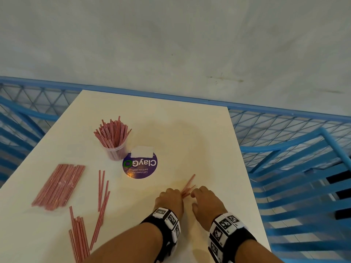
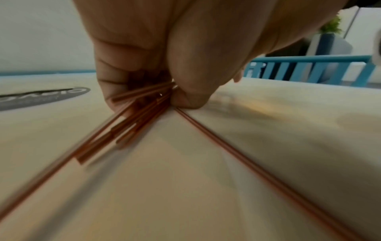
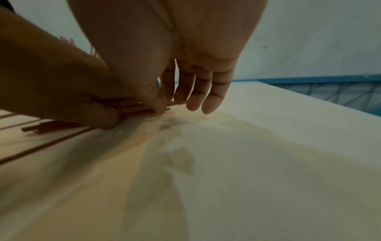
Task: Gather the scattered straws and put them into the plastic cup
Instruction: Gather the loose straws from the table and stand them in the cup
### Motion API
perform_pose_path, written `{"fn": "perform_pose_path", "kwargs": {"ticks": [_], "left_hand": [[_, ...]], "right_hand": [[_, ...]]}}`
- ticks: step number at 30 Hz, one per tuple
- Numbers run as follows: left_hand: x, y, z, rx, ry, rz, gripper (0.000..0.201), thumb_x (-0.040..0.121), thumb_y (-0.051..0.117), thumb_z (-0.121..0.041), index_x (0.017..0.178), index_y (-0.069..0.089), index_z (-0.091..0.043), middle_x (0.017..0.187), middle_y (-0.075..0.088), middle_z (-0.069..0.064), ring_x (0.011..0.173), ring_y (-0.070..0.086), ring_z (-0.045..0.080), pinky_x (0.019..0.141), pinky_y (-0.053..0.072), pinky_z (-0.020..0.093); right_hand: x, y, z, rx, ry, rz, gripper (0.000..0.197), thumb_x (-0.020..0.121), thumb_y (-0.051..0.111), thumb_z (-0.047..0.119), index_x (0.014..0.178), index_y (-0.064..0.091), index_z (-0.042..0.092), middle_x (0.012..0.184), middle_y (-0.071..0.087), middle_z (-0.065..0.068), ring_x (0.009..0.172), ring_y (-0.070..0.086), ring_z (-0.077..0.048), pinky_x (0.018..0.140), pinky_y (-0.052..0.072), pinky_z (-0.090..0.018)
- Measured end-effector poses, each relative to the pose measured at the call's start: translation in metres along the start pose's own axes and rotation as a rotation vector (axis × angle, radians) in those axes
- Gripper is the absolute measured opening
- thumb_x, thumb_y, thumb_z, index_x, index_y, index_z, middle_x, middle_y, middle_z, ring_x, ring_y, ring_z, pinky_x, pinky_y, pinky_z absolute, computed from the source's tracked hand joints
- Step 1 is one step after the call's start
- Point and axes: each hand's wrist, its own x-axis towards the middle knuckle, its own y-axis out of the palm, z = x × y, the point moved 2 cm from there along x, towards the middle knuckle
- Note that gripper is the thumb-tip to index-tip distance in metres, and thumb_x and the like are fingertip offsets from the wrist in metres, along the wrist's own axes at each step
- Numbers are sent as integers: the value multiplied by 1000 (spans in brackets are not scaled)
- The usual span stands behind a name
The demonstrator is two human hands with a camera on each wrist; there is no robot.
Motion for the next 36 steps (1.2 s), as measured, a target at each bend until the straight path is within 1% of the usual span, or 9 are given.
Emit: {"fn": "perform_pose_path", "kwargs": {"ticks": [3, 9, 20, 24, 27, 29, 32, 34, 36], "left_hand": [[-1, 0, -1, 39, 43, -22, 30, 100, 29, -12, 125, 45, -7, 125, 50, 15, 112, 55, 34, 90, 46, 41], [1, 4, 5, 75, 82, -56, 31, 100, 24, -9, 125, 42, -5, 124, 49, 16, 109, 55, 34, 86, 46, 41], [2, -22, 17, -3, 62, -56, 32, 100, 30, -17, 129, 36, -5, 126, 51, 15, 113, 56, 33, 91, 45, 40], [5, -49, 38, -62, 65, -70, 32, 98, 34, -10, 129, 38, -3, 127, 53, 16, 115, 56, 34, 93, 45, 39], [3, -59, 60, -72, 86, -21, 29, 98, 37, -12, 125, 44, -2, 126, 52, 16, 116, 53, 33, 95, 44, 39], [-1, -63, 74, -100, 64, -12, 29, 97, 40, -14, 124, 44, -3, 125, 54, 16, 114, 54, 32, 95, 46, 38], [-11, -62, 93, -209, -3, -94, 29, 96, 42, -19, 122, 46, -6, 117, 60, 13, 106, 60, 30, 85, 46, 34], [-20, -58, 102, -221, -21, -65, 25, 96, 41, -20, 118, 46, -9, 117, 59, 11, 105, 59, 30, 82, 44, 33], [-27, -52, 107, -250, -36, -43, 20, 96, 40, -21, 112, 47, -12, 115, 60, 10, 103, 60, 29, 79, 43, 32]], "right_hand": [[2, -4, -4, -13, 0, -46, 28, 94, 41, 21, 121, 46, 20, 126, 46, 1, 114, 46, -18, 91, 43, -28], [-2, -2, -15, 15, 35, -37, 27, 94, 44, 27, 120, 45, 21, 124, 46, 3, 112, 47, -16, 91, 44, -27], [-9, 3, -8, 39, 32, -35, 29, 95, 40, 31, 122, 46, 21, 125, 48, 3, 113, 48, -16, 91, 43, -27], [-10, 4, 4, -16, -81, -32, 36, 95, 39, 31, 130, 44, 23, 133, 44, 3, 120, 42, -18, 98, 41, -31], [-5, 9, 17, -160, -242, -8, 45, 94, 42, 31, 139, 38, 25, 147, 33, 3, 134, 29, -21, 109, 30, -37], [1, 12, 22, -251, -314, 26, 48, 93, 44, 32, 140, 37, 24, 149, 32, 2, 138, 25, -22, 113, 25, -40], [9, 16, 25, -328, -394, 34, 41, 93, 47, 31, 133, 45, 26, 138, 43, 1, 129, 36, -25, 106, 32, -42], [12, 18, 28, -357, -413, 16, 32, 94, 45, 29, 125, 51, 23, 127, 50, 0, 117, 44, -26, 97, 39, -41], [13, 19, 32, -392, -412, 18, 25, 96, 41, 25, 117, 53, 19, 119, 51, -4, 110, 46, -28, 90, 39, -41]]}}
